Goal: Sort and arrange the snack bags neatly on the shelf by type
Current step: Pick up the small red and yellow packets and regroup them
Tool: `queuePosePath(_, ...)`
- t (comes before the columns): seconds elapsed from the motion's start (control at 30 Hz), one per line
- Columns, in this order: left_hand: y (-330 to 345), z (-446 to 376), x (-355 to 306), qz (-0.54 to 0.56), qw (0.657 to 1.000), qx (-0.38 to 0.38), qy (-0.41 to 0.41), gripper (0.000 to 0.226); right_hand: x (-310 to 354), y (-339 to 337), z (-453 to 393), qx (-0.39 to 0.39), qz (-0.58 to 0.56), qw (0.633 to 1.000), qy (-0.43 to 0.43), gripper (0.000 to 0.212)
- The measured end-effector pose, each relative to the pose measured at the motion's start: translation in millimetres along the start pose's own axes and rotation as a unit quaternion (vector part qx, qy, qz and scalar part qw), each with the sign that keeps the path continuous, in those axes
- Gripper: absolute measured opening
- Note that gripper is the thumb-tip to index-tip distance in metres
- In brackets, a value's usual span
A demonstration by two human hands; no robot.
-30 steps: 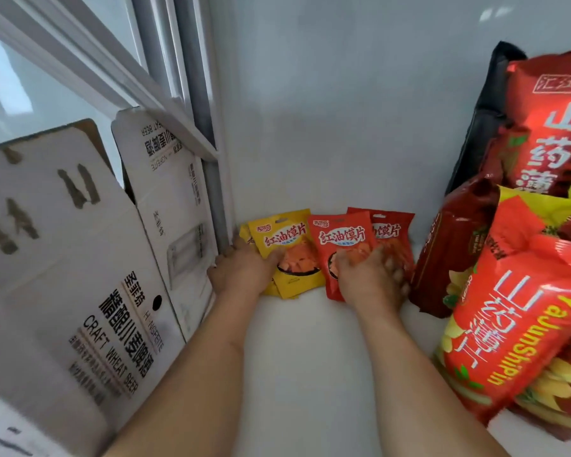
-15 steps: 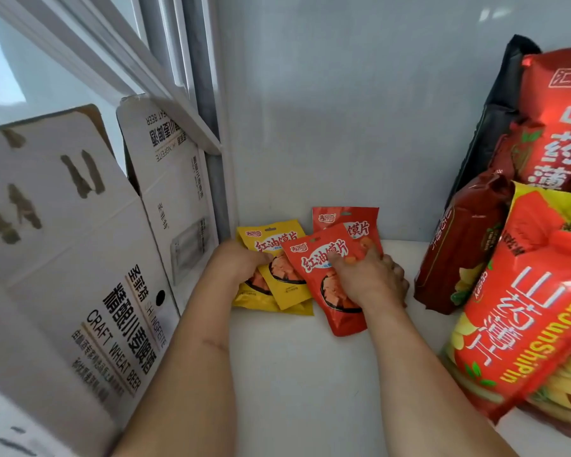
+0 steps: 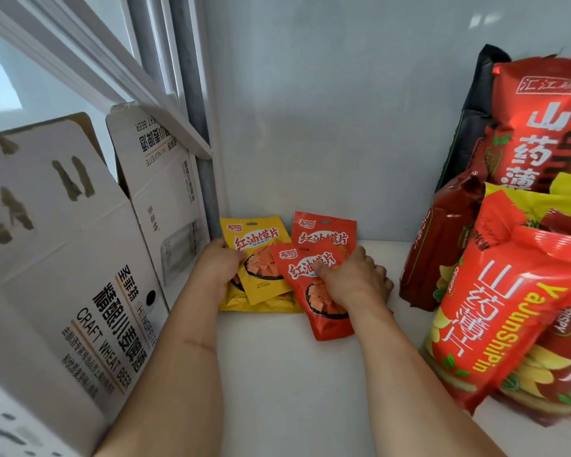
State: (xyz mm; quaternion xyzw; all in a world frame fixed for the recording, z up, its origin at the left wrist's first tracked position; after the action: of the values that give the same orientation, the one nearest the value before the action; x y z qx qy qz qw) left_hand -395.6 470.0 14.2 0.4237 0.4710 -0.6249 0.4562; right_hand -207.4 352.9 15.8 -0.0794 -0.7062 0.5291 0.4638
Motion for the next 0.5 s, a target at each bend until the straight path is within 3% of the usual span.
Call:
queuePosePath(0.13, -5, 5, 4, 0.047, 0.999, 0.008, -0.026, 0.022, 0, 1, 2, -0.015, -0.094, 0.995, 0.015, 0.073)
queuePosePath(0.3, -11, 16, 12, 0.164, 0.984, 0.023, -0.067, 0.016, 1, 1, 8, 0.023, -0.233, 0.972, 0.016, 0.048)
queuePosePath(0.4, -14, 23, 14, 0.193, 0.978, 0.008, -0.072, 0.017, -3, 3, 15, 0.054, -0.282, 0.958, 0.003, 0.042)
queuePosePath(0.5, -16, 35, 16, 0.207, 0.976, -0.019, -0.061, 0.020, -11, -1, 23, 0.064, -0.324, 0.944, -0.008, 0.021)
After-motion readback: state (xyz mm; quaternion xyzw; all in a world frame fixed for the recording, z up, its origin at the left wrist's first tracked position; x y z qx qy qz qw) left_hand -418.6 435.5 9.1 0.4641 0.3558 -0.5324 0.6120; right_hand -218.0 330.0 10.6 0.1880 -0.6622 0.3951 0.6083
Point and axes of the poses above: each hand's wrist, its own z-axis away from the middle knuckle, its own y-axis out of the palm, x = y × z, the point moved 2 cm from there along -z, towards the middle knuckle
